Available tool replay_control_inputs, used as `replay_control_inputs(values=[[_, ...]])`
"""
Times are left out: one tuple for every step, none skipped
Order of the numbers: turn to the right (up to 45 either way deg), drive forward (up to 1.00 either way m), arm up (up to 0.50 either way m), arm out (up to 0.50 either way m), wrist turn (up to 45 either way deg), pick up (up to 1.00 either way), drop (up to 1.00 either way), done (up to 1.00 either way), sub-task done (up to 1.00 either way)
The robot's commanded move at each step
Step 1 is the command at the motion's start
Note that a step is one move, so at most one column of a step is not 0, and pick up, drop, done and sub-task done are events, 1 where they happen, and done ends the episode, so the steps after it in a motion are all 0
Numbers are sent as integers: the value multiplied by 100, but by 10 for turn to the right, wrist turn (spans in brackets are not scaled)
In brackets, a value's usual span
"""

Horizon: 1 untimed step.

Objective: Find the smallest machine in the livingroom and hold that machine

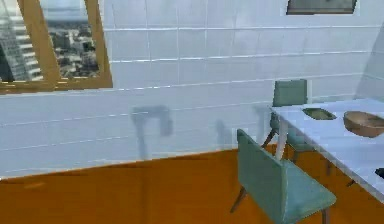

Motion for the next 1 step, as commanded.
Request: replay_control_inputs(values=[[0, 100, 0, 0, 0, 0, 0, 0, 0]])
